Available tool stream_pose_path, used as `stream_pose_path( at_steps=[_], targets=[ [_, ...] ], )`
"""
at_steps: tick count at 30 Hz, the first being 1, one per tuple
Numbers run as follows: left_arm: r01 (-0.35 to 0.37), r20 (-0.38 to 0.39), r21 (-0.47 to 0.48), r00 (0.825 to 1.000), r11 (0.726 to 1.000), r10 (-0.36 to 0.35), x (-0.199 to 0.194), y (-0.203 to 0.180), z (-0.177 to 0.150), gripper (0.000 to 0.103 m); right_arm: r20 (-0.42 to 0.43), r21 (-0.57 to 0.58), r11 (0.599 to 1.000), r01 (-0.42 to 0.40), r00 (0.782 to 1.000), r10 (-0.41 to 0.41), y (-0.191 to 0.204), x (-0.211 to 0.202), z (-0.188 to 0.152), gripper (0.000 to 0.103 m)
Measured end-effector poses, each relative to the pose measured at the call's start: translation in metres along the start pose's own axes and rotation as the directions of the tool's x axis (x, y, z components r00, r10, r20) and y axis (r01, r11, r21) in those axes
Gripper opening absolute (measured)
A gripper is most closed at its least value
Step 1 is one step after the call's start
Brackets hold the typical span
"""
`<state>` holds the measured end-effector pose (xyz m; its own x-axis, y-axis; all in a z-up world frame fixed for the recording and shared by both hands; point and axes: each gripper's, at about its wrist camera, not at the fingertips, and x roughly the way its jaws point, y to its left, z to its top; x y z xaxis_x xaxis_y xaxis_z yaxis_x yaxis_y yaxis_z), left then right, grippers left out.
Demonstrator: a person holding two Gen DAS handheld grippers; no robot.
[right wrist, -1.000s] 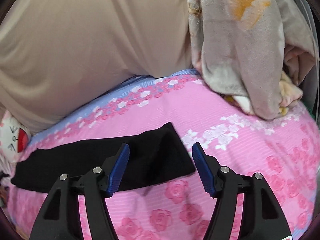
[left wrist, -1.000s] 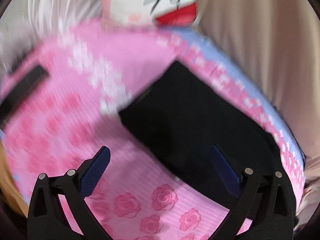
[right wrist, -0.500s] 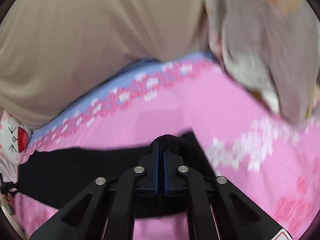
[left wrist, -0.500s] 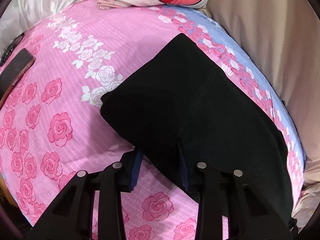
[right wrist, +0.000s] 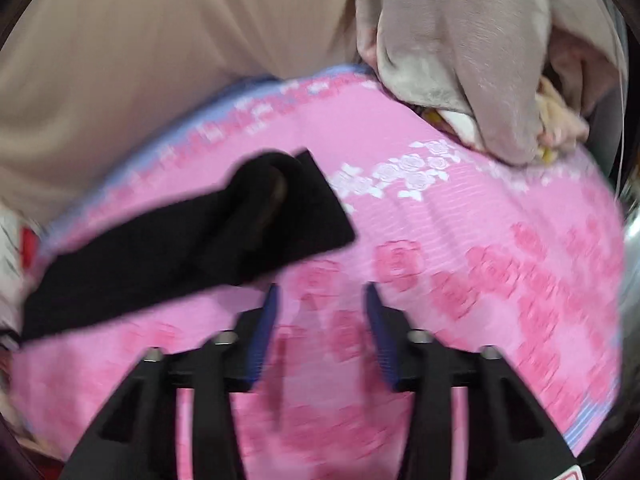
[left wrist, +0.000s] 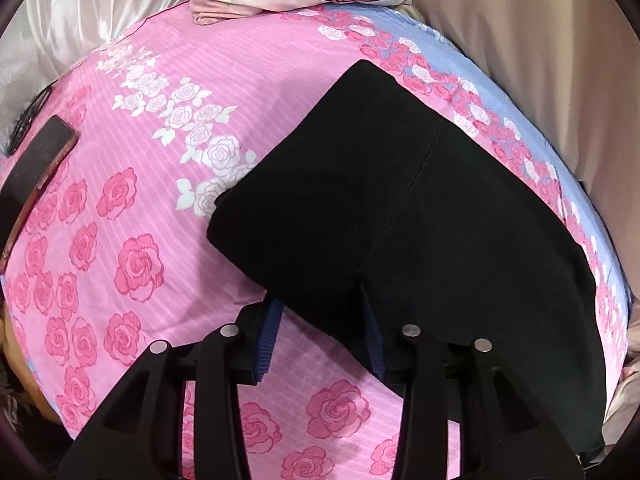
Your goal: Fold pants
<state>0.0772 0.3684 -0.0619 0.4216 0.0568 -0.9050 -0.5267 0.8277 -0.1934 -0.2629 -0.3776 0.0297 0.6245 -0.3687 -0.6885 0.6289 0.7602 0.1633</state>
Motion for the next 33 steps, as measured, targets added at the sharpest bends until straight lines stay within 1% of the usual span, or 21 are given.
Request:
stream_pose_path(
  at_steps=[1, 2, 4, 5, 7, 10, 11, 12, 13, 15, 16, 17, 19, 20, 21, 23, 25, 26, 27, 29, 33],
  targets=[
    [-0.003, -0.001, 0.000, 1.000, 1.000, 0.003, 0.001, 0.000, 0.001, 0.039, 0.026, 0.080, 0.992, -0.093, 0.996, 0.091, 0.001, -0.009, 0.002, 0.068],
    [-0.007, 0.001, -0.001, 1.000, 1.000, 0.007, 0.001, -0.001, 0.001, 0.039, 0.020, 0.131, 0.976, -0.176, 0.984, 0.175, 0.003, -0.009, 0.005, 0.068],
    [-0.013, 0.003, -0.002, 1.000, 1.000, 0.013, 0.002, -0.003, 0.002, 0.039, 0.001, 0.198, 0.936, -0.291, 0.955, 0.297, 0.016, -0.001, 0.015, 0.068],
    [-0.013, 0.004, -0.003, 1.000, 1.000, 0.013, 0.003, -0.003, 0.002, 0.039, -0.008, 0.205, 0.931, -0.301, 0.951, 0.309, 0.021, 0.003, 0.019, 0.068],
    [-0.006, 0.006, -0.005, 1.000, 1.000, 0.006, 0.003, -0.002, 0.002, 0.040, -0.036, 0.222, 0.935, -0.278, 0.955, 0.293, 0.029, 0.018, 0.032, 0.068],
    [0.001, 0.007, 0.002, 1.000, 1.000, -0.001, 0.003, -0.001, 0.002, 0.040, -0.098, 0.286, 0.942, -0.174, 0.973, 0.210, 0.028, 0.060, 0.046, 0.066],
    [0.005, 0.005, 0.002, 1.000, 1.000, -0.005, 0.003, -0.001, 0.002, 0.040, -0.110, 0.291, 0.947, -0.135, 0.979, 0.174, 0.023, 0.069, 0.048, 0.058],
    [0.008, 0.002, 0.002, 1.000, 1.000, -0.008, 0.003, -0.001, 0.003, 0.040, -0.117, 0.279, 0.958, -0.070, 0.987, 0.106, 0.022, 0.082, 0.054, 0.013],
    [0.013, -0.003, -0.001, 1.000, 1.000, -0.013, 0.003, 0.000, 0.005, 0.040, -0.126, 0.256, 0.966, -0.037, 0.989, 0.072, 0.023, 0.092, 0.061, 0.004],
    [0.032, -0.020, -0.012, 0.999, 0.999, -0.032, 0.004, 0.004, 0.008, 0.039, -0.056, 0.272, 0.955, -0.118, 0.989, 0.138, 0.022, 0.087, 0.078, 0.004],
    [0.045, -0.029, -0.019, 0.999, 0.999, -0.046, 0.003, 0.006, 0.009, 0.039, 0.036, 0.242, 0.947, -0.209, 0.978, 0.207, 0.035, 0.064, 0.092, 0.004],
    [0.057, -0.035, -0.023, 0.998, 0.998, -0.057, 0.003, 0.009, 0.010, 0.039, 0.101, 0.193, 0.948, -0.252, 0.966, 0.236, 0.043, 0.045, 0.098, 0.004],
    [0.074, -0.039, -0.021, 0.996, 0.997, -0.074, 0.002, 0.013, 0.009, 0.039, 0.204, 0.087, 0.961, -0.264, 0.948, 0.243, 0.058, 0.004, 0.102, 0.004],
    [0.079, -0.038, -0.016, 0.996, 0.997, -0.079, 0.002, 0.014, 0.007, 0.040, 0.209, 0.081, 0.967, -0.243, 0.952, 0.222, 0.055, 0.001, 0.098, 0.004],
    [0.083, -0.035, -0.013, 0.996, 0.996, -0.084, 0.002, 0.014, 0.006, 0.040, 0.189, 0.091, 0.971, -0.222, 0.961, 0.202, 0.047, 0.008, 0.092, 0.004],
    [0.083, -0.029, -0.003, 0.996, 0.997, -0.083, 0.002, 0.014, 0.005, 0.040, 0.066, 0.159, 0.975, -0.157, 0.987, 0.148, 0.018, 0.046, 0.070, 0.004],
    [0.079, -0.034, 0.000, 0.996, 0.997, -0.079, 0.002, 0.013, 0.005, 0.040, -0.047, 0.224, 0.969, -0.101, 0.992, 0.114, -0.008, 0.081, 0.044, 0.004],
    [0.076, -0.038, 0.003, 0.996, 0.997, -0.076, 0.003, 0.012, 0.006, 0.040, -0.068, 0.239, 0.966, -0.097, 0.991, 0.116, -0.012, 0.088, 0.037, 0.004],
    [0.072, -0.044, 0.008, 0.996, 0.997, -0.072, 0.003, 0.011, 0.007, 0.041, -0.032, 0.271, 0.953, -0.137, 0.988, 0.151, -0.018, 0.089, 0.030, 0.004],
    [0.065, -0.052, 0.019, 0.997, 0.998, -0.064, 0.003, 0.010, 0.008, 0.041, -0.020, 0.286, 0.946, -0.149, 0.987, 0.162, -0.018, 0.085, 0.028, 0.005],
    [0.053, -0.049, 0.047, 0.998, 0.997, -0.051, 0.002, 0.003, 0.011, 0.038, -0.033, 0.296, 0.943, -0.155, 0.985, 0.172, -0.013, 0.086, 0.031, 0.019]
  ],
)
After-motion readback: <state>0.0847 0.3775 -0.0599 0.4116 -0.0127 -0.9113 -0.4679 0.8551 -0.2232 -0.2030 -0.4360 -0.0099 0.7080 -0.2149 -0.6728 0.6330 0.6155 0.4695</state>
